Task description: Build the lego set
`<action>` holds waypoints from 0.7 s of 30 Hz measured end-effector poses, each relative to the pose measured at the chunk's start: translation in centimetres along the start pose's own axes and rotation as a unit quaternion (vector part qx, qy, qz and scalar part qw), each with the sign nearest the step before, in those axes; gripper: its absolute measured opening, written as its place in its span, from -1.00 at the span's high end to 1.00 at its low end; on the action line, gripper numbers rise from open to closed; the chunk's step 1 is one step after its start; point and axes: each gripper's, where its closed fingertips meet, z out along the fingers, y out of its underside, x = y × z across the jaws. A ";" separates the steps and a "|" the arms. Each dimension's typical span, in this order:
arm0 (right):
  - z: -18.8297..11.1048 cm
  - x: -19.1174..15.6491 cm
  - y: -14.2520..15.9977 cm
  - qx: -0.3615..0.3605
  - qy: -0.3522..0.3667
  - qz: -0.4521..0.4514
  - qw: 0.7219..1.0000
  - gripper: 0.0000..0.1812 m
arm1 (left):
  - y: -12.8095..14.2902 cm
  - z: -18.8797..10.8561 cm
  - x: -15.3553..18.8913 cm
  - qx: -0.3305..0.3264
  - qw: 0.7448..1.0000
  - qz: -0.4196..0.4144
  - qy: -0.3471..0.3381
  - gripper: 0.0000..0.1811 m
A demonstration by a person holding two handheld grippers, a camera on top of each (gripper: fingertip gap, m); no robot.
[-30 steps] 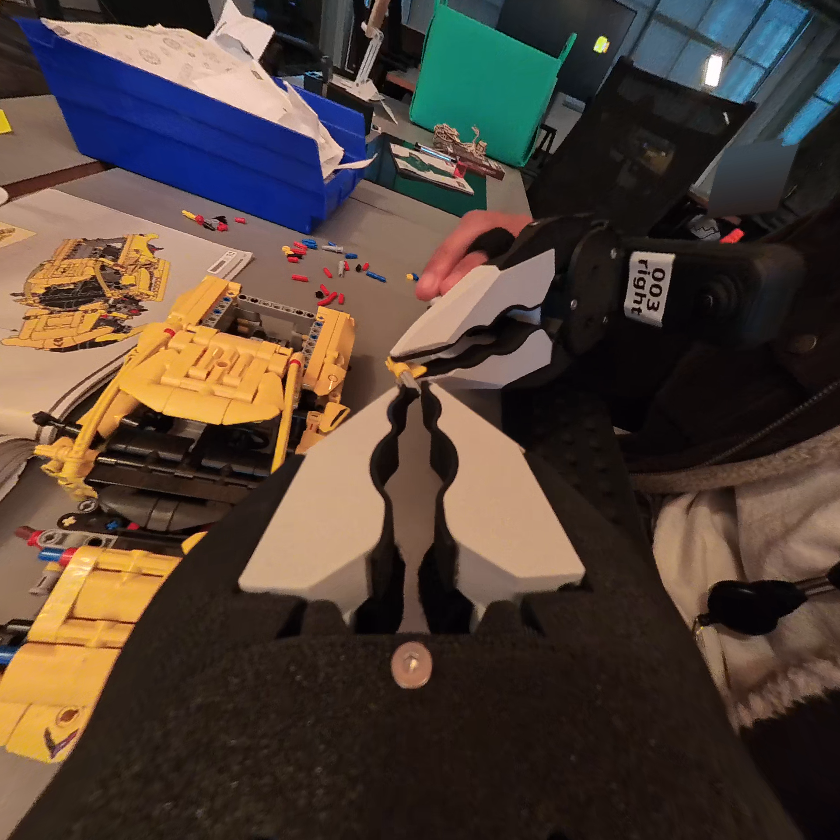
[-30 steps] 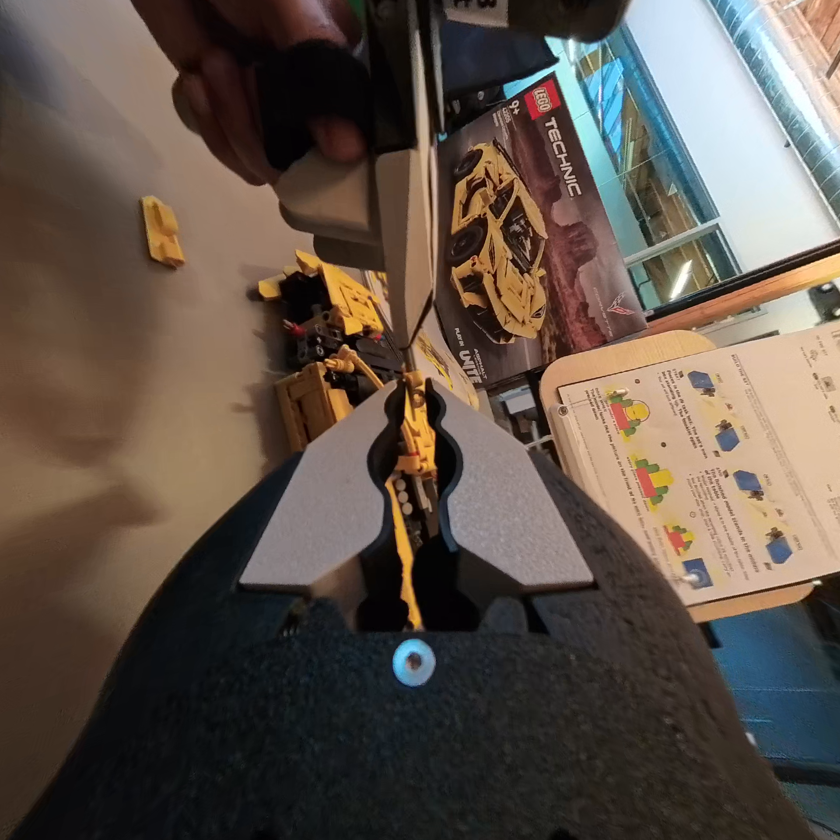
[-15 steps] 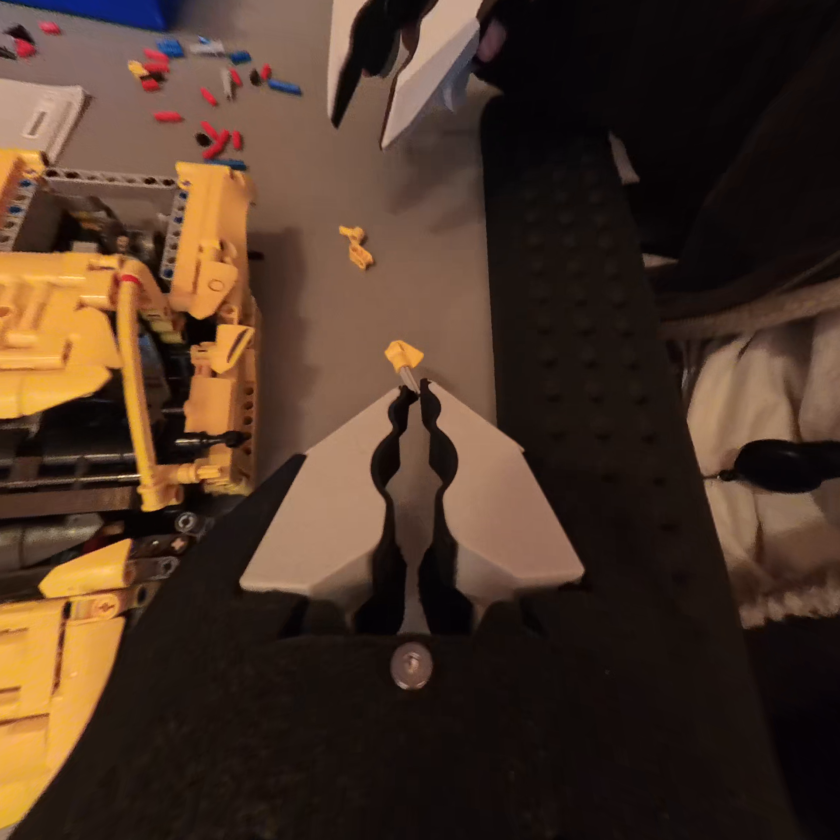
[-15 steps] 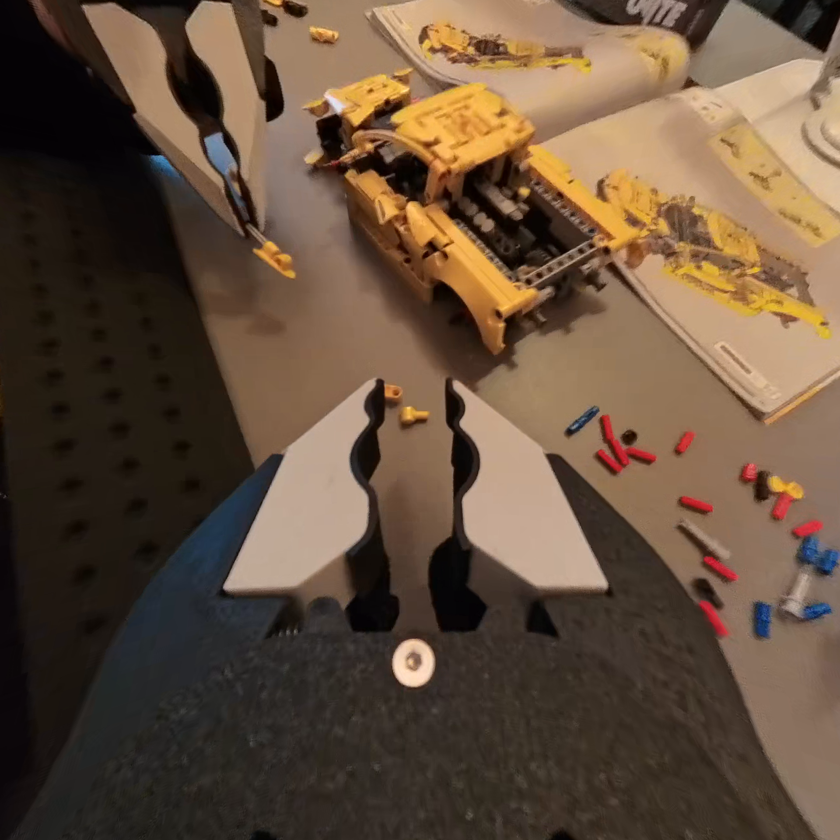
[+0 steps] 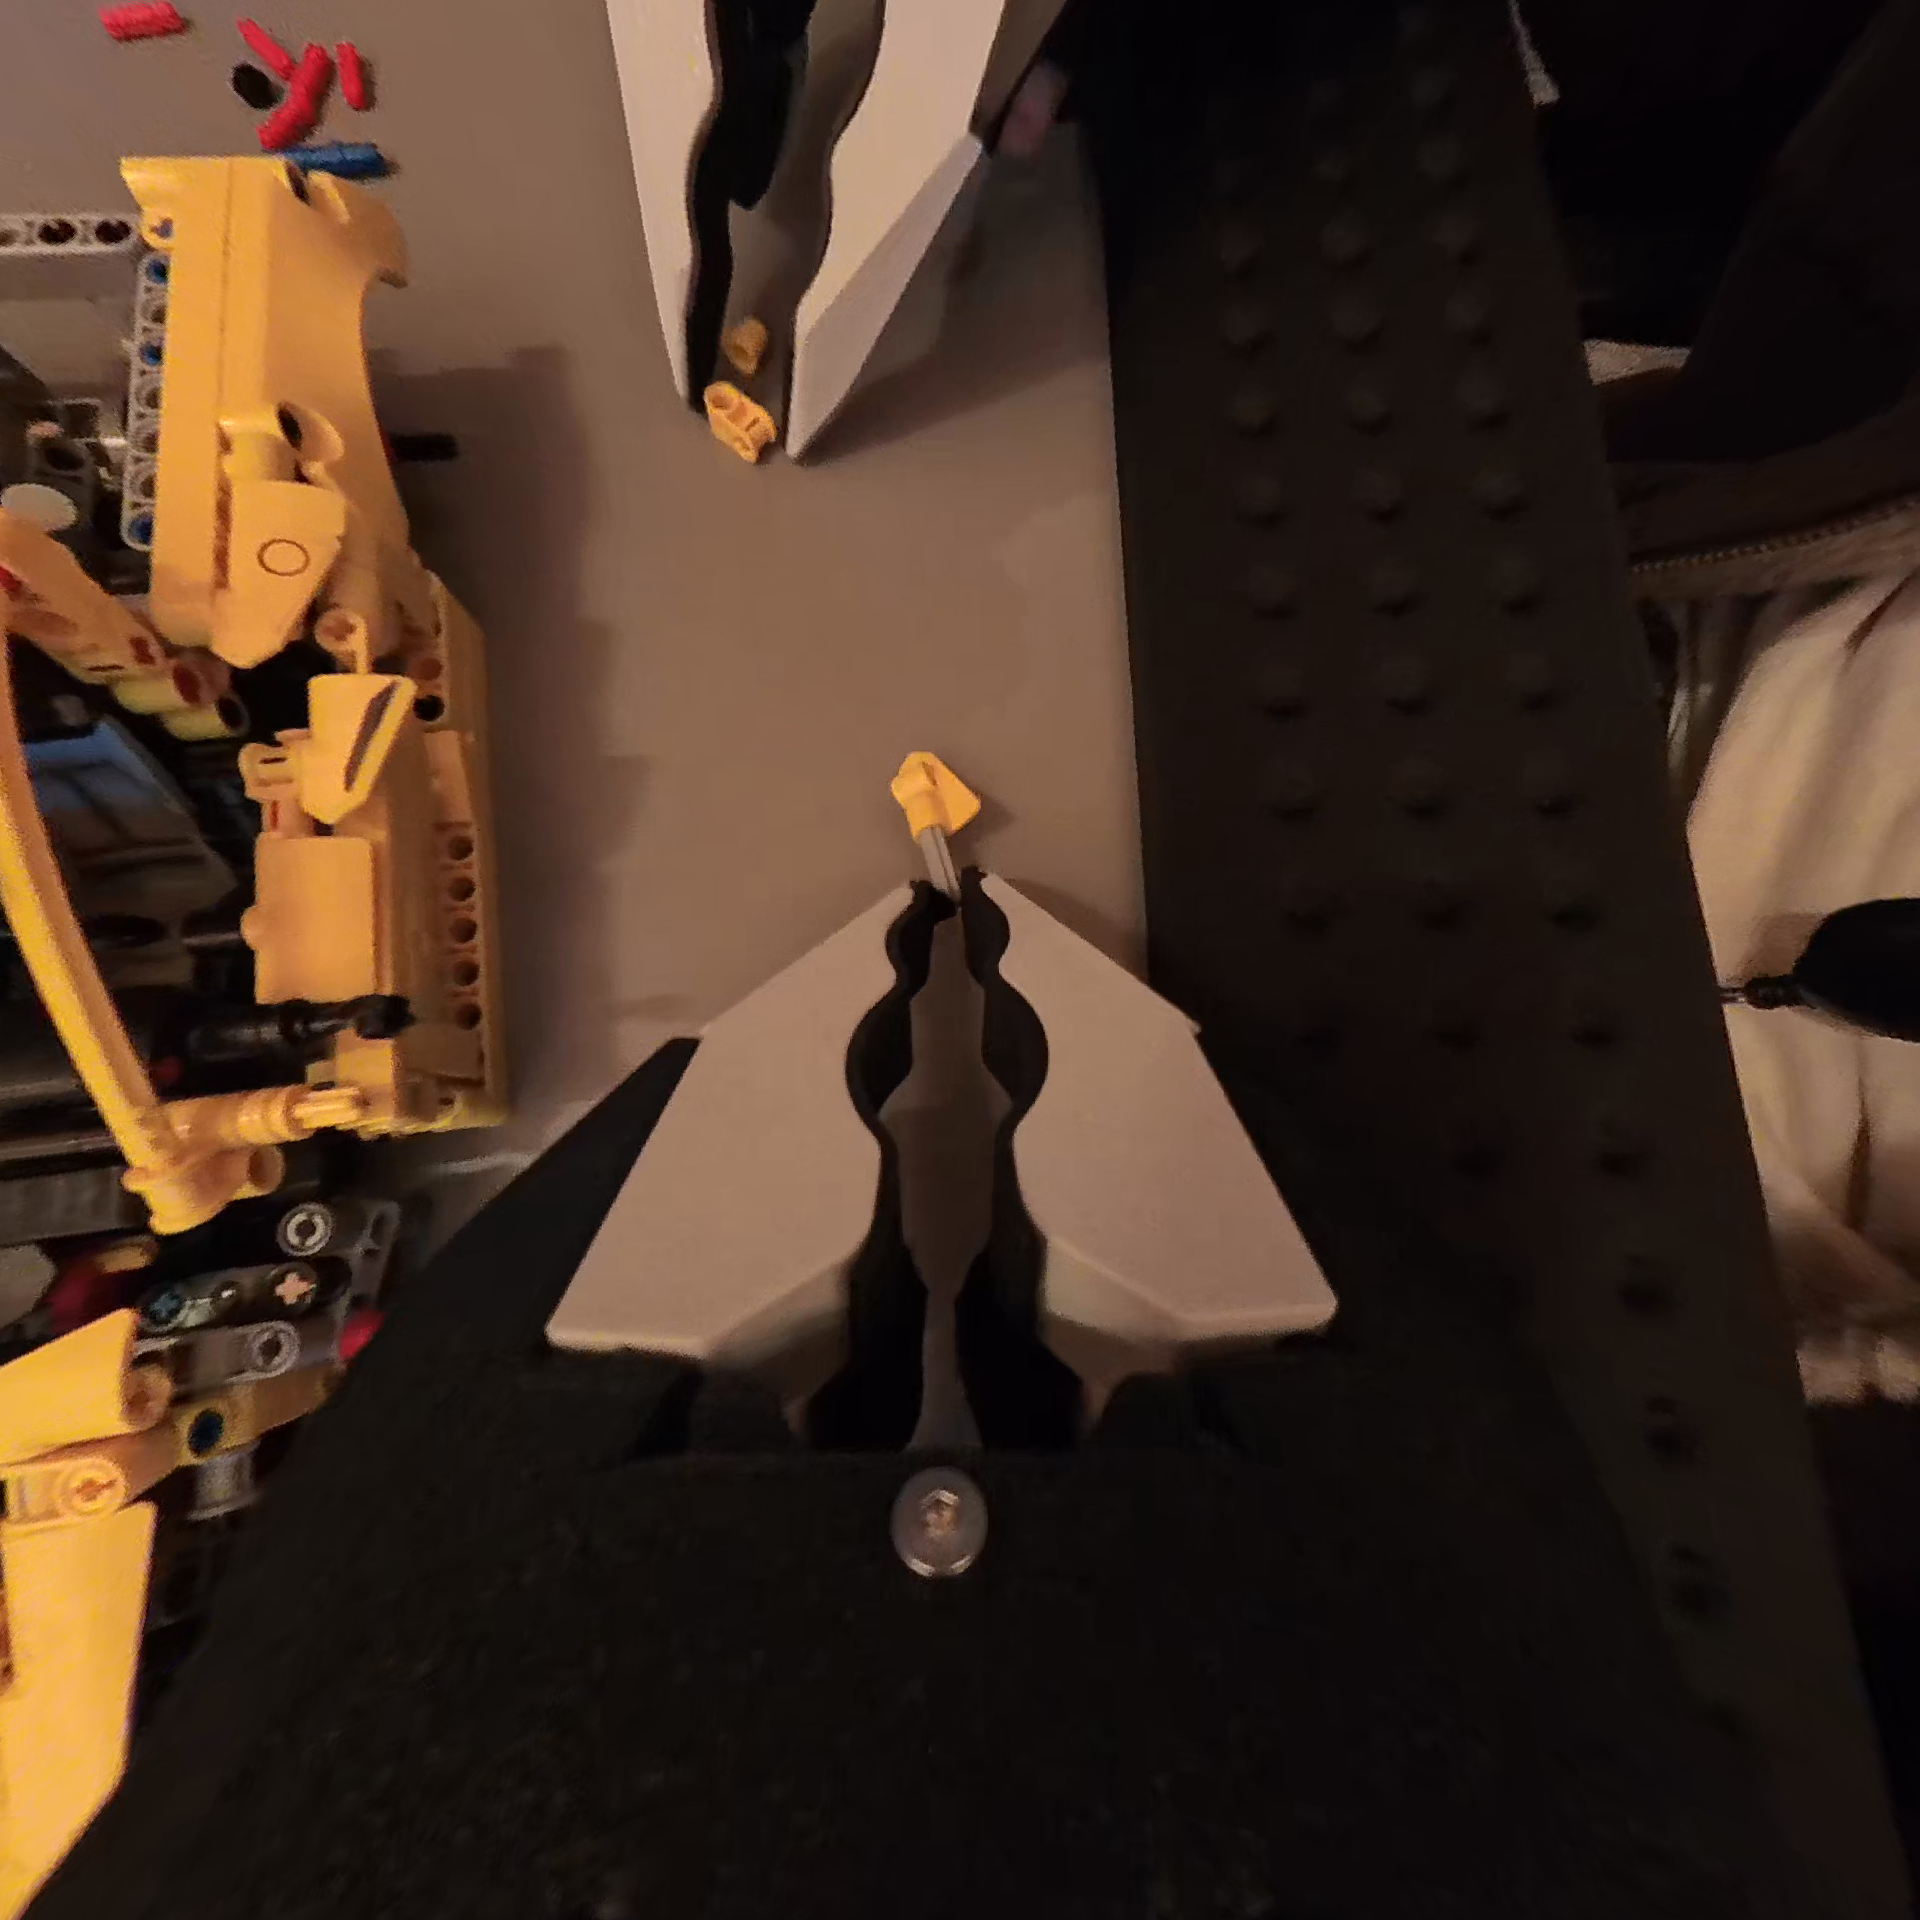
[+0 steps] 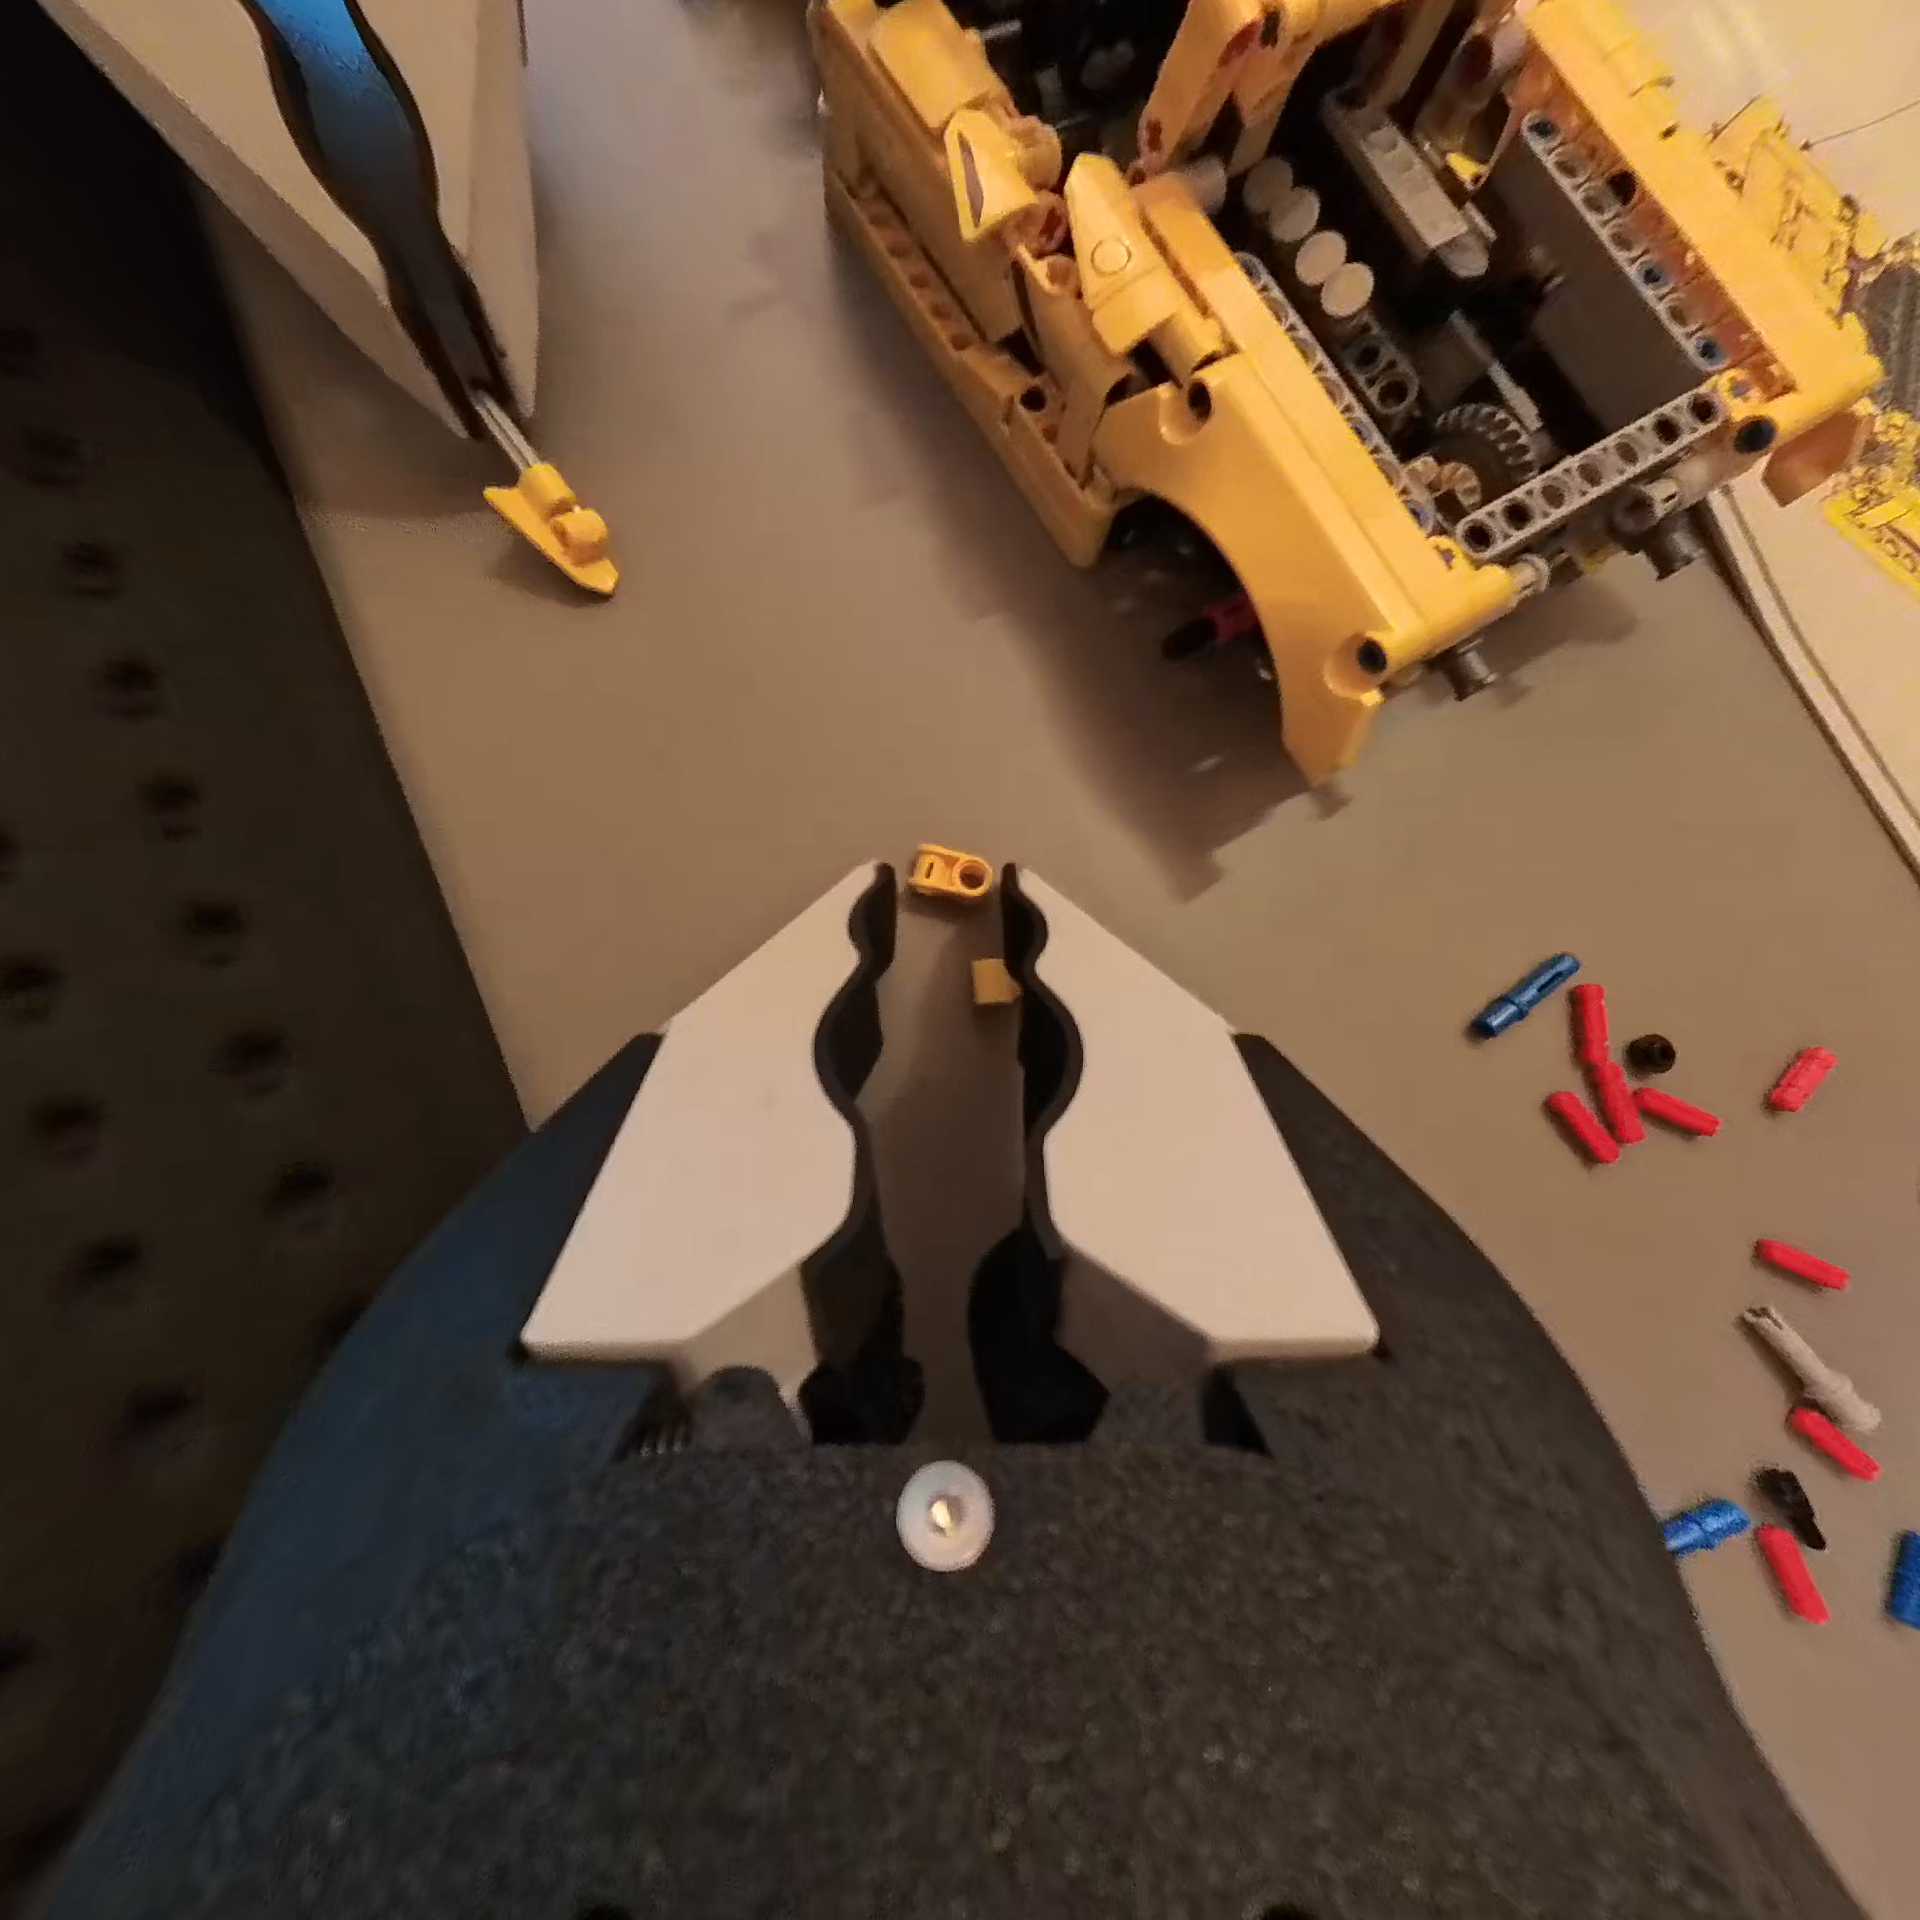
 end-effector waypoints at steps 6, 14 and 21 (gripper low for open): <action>0.2 0.0 -0.2 -0.001 -0.003 -0.001 1.000 0.83 | 0.6 0.4 0.0 -0.017 1.000 -0.004 -0.001 0.93; -1.2 -0.1 -6.7 0.141 0.002 0.042 0.989 0.83 | 0.6 0.5 -0.2 -0.012 1.000 -0.013 -0.005 0.93; -1.9 -0.4 -12.2 0.271 -0.003 0.152 0.950 0.83 | -2.6 -1.8 -2.7 0.085 0.994 -0.021 -0.070 0.83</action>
